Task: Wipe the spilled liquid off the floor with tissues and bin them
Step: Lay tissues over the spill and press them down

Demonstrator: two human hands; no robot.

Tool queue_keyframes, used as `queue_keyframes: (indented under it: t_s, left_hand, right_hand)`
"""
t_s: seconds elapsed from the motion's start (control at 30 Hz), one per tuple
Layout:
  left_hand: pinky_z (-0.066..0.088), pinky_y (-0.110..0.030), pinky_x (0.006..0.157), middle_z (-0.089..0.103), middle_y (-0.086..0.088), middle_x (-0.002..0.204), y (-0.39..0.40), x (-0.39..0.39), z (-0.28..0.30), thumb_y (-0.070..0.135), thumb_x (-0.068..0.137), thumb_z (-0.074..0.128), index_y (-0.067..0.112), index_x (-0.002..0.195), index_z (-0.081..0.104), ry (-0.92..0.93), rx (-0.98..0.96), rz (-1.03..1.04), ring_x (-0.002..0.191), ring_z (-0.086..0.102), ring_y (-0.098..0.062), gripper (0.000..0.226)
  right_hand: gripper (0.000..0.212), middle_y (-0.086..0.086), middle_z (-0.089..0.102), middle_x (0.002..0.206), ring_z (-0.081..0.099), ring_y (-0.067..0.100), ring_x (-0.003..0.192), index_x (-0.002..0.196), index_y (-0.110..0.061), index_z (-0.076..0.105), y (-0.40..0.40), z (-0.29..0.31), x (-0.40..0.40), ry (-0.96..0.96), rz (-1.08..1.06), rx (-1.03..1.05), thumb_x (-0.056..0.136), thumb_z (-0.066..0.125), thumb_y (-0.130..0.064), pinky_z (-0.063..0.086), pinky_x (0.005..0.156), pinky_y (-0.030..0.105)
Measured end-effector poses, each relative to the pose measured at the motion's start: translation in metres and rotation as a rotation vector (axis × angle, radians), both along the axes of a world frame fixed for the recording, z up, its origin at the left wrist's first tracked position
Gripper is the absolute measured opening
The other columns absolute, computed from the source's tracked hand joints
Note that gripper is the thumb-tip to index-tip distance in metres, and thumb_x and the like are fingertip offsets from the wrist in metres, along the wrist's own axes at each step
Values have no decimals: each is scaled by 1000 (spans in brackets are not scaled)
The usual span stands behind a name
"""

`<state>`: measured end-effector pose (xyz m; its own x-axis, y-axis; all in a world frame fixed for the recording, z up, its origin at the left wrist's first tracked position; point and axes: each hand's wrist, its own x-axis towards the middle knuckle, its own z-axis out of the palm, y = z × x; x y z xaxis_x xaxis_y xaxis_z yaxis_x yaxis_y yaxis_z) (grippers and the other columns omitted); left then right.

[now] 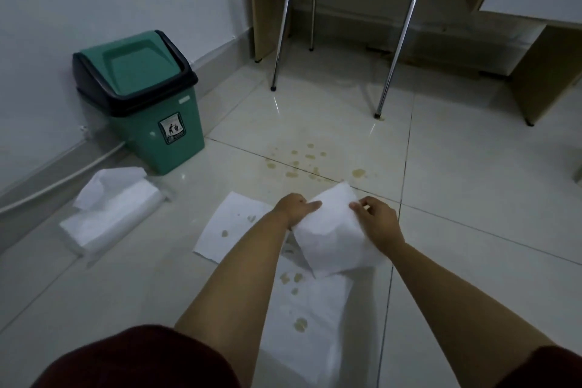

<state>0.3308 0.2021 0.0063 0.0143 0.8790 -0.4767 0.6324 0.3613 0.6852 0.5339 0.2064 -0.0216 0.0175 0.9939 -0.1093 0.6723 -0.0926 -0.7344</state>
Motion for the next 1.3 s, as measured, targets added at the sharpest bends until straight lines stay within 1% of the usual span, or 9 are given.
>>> queue_keyframes:
  t_s: [0.2, 0.37, 0.47, 0.63, 0.77, 1.0, 1.13, 1.2, 1.3]
  left_hand:
    - [45, -34, 90, 61, -15, 120, -17, -1, -35, 28, 89, 60, 2, 111, 60, 56, 45, 46, 109, 57, -30, 34]
    - [45, -32, 86, 62, -17, 117, -21, -4, -47, 27, 92, 57, 5, 105, 58, 50, 114, 130, 107, 57, -31, 25]
    - [49, -38, 84, 57, -24, 118, -17, 2, -46, 23, 98, 46, -3, 113, 51, -35, 16, 129, 106, 58, -37, 31]
    - [44, -29, 53, 53, -9, 74, -12, 3, -48, 23, 96, 49, 8, 79, 47, -180, -5, 249, 55, 52, -22, 23]
    - [44, -32, 76, 58, -12, 97, -6, -4, -52, 24, 93, 55, 8, 93, 53, -107, 94, 293, 90, 56, -28, 17]
    - [42, -34, 94, 55, -16, 121, -6, -6, -58, 18, 91, 57, 4, 115, 56, 80, 289, 362, 115, 51, -30, 28]
    - [37, -31, 91, 48, -9, 115, -14, -4, -54, 27, 88, 57, 12, 112, 52, 438, 652, 214, 108, 44, -25, 29]
    - [37, -31, 86, 52, -7, 105, -19, -3, -51, 32, 89, 56, 13, 103, 55, 426, 815, -88, 98, 47, -24, 23]
    - [35, -30, 83, 54, -5, 102, -29, 6, -59, 42, 89, 54, 15, 96, 57, 439, 724, -566, 95, 47, -22, 28]
  right_hand:
    - [23, 4, 63, 84, 58, 25, 79, 90, -20, 60, 3, -22, 2, -132, 64, -71, 92, 54, -43, 40, 65, 31]
    - [22, 3, 63, 85, 58, 23, 77, 91, -21, 59, 7, -31, -5, -168, 100, -68, 93, 53, -42, 45, 66, 33]
    - [19, 1, 61, 82, 58, 23, 76, 89, -23, 59, 15, -33, -8, -145, 106, -83, 92, 56, -41, 45, 69, 33]
    - [21, 2, 61, 86, 57, 23, 79, 91, -21, 60, 29, -37, -7, -136, 101, -106, 91, 57, -42, 41, 71, 30]
    - [25, 5, 62, 89, 57, 24, 81, 96, -17, 61, 35, -41, -8, -132, 104, -99, 92, 56, -41, 44, 71, 32]
    - [26, 3, 65, 97, 59, 23, 85, 102, -18, 62, 34, -45, -18, -147, 52, 34, 96, 49, -39, 49, 81, 38]
    - [22, 1, 66, 107, 58, 25, 101, 108, -24, 63, 44, -43, -20, -278, 21, 157, 97, 48, -35, 34, 93, 40]
    - [27, 4, 59, 122, 51, 26, 114, 120, -27, 57, 46, -43, -22, -318, -14, 171, 95, 50, -36, 29, 98, 42]
    - [34, 6, 49, 130, 42, 26, 122, 127, -28, 49, 45, -45, -26, -332, -40, 201, 94, 53, -35, 26, 101, 44]
